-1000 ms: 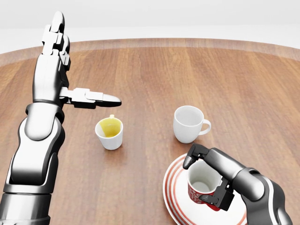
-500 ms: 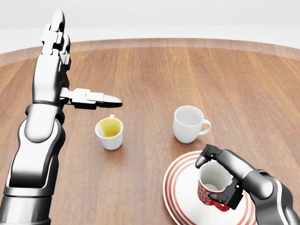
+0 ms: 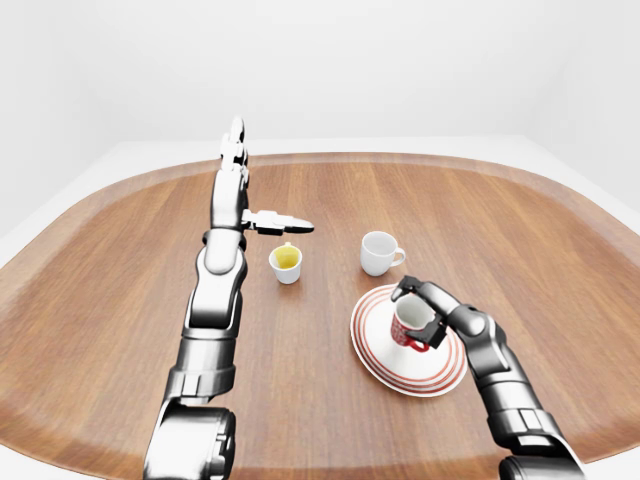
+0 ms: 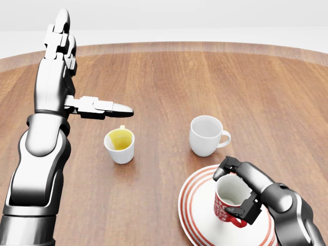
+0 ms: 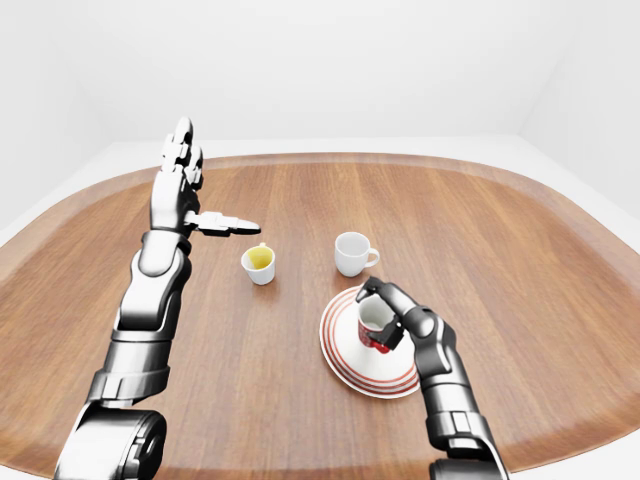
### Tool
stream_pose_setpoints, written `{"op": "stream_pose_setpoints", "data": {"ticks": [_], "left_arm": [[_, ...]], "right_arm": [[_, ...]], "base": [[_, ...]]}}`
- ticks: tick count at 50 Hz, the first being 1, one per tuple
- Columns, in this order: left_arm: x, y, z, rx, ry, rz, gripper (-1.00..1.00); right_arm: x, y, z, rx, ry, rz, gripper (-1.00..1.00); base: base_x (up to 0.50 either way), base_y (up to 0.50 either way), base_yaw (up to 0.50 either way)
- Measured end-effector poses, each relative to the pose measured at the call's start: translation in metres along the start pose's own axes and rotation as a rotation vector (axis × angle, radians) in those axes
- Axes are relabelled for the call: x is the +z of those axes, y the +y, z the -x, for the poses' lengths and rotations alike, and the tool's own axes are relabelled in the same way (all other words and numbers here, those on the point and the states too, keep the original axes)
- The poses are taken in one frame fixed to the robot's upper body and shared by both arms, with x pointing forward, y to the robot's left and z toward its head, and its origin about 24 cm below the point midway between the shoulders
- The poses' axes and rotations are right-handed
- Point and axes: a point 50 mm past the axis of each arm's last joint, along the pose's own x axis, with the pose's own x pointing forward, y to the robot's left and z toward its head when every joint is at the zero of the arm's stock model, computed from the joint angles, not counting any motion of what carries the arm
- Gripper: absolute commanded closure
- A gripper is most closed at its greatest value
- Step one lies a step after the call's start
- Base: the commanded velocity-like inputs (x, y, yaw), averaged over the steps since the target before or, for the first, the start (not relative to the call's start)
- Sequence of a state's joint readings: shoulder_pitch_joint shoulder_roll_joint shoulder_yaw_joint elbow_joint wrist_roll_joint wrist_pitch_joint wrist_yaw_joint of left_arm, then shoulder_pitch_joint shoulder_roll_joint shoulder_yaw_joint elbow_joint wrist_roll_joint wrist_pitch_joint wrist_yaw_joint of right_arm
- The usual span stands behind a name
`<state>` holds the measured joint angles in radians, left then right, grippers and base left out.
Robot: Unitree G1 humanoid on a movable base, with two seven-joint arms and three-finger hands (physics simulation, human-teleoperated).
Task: Pick up the red mug and put it on the plate
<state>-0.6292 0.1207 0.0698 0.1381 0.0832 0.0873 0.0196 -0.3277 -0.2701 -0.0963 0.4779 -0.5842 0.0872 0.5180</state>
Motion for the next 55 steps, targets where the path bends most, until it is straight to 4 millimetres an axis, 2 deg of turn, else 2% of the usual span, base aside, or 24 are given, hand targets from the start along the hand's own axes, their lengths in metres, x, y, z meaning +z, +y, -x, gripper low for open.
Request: {"op": "stream_pose_setpoints", "data": {"ticks": [33,34,35,55], "left_arm": [[0.0,-0.002,0.003,-0.005,-0.003,0.005,-1.0],[0.0,-0.002,0.003,-0.005,-0.004,0.005,-1.0],[0.0,-0.002,0.003,-0.005,-0.004,0.005,-1.0],[0.001,-0.002,0.004,-0.006,-0.01,0.004,-1.0]], "right_arm": [[-0.013,0.001,-0.008,-0.026,0.067,-0.032,1.0],[-0.014,0.001,-0.008,-0.025,0.07,-0.033,0.1],[-0.014,0.001,-0.008,-0.029,0.07,-0.037,-1.0],[-0.014,-0.001,-0.009,-0.064,0.061,-0.077,-1.0]], "base": [[0.0,0.0,0.0],[0.0,0.0,0.0],[0.0,0.0,0.0],[0.0,0.0,0.0]]}}
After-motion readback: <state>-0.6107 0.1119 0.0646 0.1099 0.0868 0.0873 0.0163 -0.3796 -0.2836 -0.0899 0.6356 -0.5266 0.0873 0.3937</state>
